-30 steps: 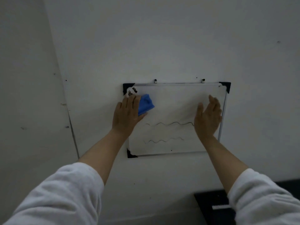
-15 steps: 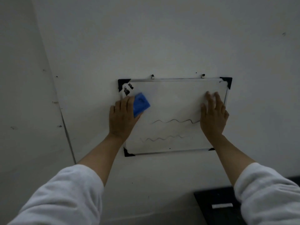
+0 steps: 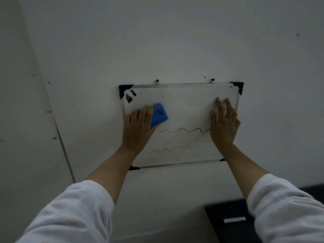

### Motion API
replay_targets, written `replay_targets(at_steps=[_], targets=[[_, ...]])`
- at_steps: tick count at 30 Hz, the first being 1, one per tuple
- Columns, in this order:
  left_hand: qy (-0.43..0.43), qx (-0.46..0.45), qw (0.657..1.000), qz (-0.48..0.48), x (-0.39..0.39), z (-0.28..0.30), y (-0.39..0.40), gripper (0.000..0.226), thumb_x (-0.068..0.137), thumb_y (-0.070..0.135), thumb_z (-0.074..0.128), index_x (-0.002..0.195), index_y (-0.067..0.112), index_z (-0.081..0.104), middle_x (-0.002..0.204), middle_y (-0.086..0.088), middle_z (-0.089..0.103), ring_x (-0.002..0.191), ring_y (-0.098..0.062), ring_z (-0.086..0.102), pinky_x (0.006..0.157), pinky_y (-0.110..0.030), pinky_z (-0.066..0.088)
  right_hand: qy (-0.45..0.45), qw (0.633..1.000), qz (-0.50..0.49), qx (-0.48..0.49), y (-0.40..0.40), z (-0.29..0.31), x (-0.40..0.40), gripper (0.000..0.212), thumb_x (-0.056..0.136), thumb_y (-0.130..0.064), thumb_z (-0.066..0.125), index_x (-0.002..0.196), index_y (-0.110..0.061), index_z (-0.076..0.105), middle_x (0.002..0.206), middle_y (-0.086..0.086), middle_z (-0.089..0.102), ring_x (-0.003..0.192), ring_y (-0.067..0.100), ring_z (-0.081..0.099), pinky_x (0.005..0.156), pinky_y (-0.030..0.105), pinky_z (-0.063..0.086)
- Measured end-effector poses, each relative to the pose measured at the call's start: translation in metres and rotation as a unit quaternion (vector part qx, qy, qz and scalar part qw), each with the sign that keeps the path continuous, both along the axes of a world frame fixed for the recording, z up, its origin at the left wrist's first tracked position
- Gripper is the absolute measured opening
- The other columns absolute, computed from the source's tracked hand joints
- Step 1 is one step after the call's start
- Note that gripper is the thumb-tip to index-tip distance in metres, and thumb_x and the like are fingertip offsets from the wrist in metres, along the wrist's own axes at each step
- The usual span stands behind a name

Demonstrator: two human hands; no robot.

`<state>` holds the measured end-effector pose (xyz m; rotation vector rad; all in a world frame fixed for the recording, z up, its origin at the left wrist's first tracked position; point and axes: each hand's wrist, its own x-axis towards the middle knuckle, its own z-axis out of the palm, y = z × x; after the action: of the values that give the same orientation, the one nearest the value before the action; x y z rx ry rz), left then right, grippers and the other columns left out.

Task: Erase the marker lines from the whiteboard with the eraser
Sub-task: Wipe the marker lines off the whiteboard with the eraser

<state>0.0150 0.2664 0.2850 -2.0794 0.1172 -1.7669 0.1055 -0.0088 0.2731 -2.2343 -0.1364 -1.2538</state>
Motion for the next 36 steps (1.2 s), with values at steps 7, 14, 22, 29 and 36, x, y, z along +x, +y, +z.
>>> replay_targets(at_steps=[7,14,22,29,36], targets=[[0.091,0.208,0.97,-0.083,0.006,-0.023,0.006,0.045,0.084,0.025,0.063,0.123,0.008,0.047,0.112,-0.006,0.045,0.089,-0.022,0.049,0.073,-0.032,0.041,-0.007,1.0,0.001,-0.031,-0.007,0.001,-0.001,0.049,0.1,-0.04,0.037,0.148,-0.034,0.027,0.155,0.001,0.027,0.132,0.028,0.034,0.098,0.046,0.033],[0.067,0.132,0.989,-0.021,0.009,-0.029,-0.025,0.06,0.078,0.035,0.07,0.126,0.01,0.044,0.117,-0.005,0.044,0.089,-0.023,0.047,0.068,-0.032,0.039,-0.008,0.999,0.008,-0.035,-0.009,0.001,-0.002,0.049,0.1,-0.039,0.038,0.148,-0.033,0.027,0.155,0.003,0.027,0.132,0.029,0.034,0.097,0.047,0.034],[0.06,0.065,0.995,-0.05,0.017,0.01,-0.034,0.055,0.083,0.041,0.063,0.125,0.01,0.045,0.116,-0.005,0.048,0.09,-0.023,0.046,0.07,-0.033,0.036,-0.006,0.999,0.015,-0.045,-0.013,0.002,0.001,0.049,0.1,-0.04,0.037,0.147,-0.033,0.028,0.154,0.002,0.027,0.132,0.028,0.035,0.098,0.047,0.035],[0.117,0.225,0.965,-0.064,0.016,-0.031,-0.041,0.041,0.087,0.018,0.06,0.125,0.009,0.047,0.117,-0.006,0.044,0.089,-0.024,0.051,0.067,-0.034,0.042,-0.03,0.997,0.032,-0.067,-0.025,0.003,0.003,0.047,0.1,-0.037,0.038,0.147,-0.032,0.031,0.151,0.003,0.034,0.128,0.024,0.04,0.099,0.043,0.033],[0.132,0.196,0.967,-0.096,0.021,-0.015,-0.04,0.06,0.079,0.036,0.071,0.126,0.008,0.045,0.118,-0.005,0.044,0.091,-0.023,0.048,0.069,-0.033,0.041,0.029,0.996,0.042,-0.069,-0.06,-0.016,0.02,0.057,0.102,-0.034,0.032,0.152,-0.034,0.005,0.16,-0.009,-0.001,0.146,0.018,0.013,0.114,0.046,0.021]])
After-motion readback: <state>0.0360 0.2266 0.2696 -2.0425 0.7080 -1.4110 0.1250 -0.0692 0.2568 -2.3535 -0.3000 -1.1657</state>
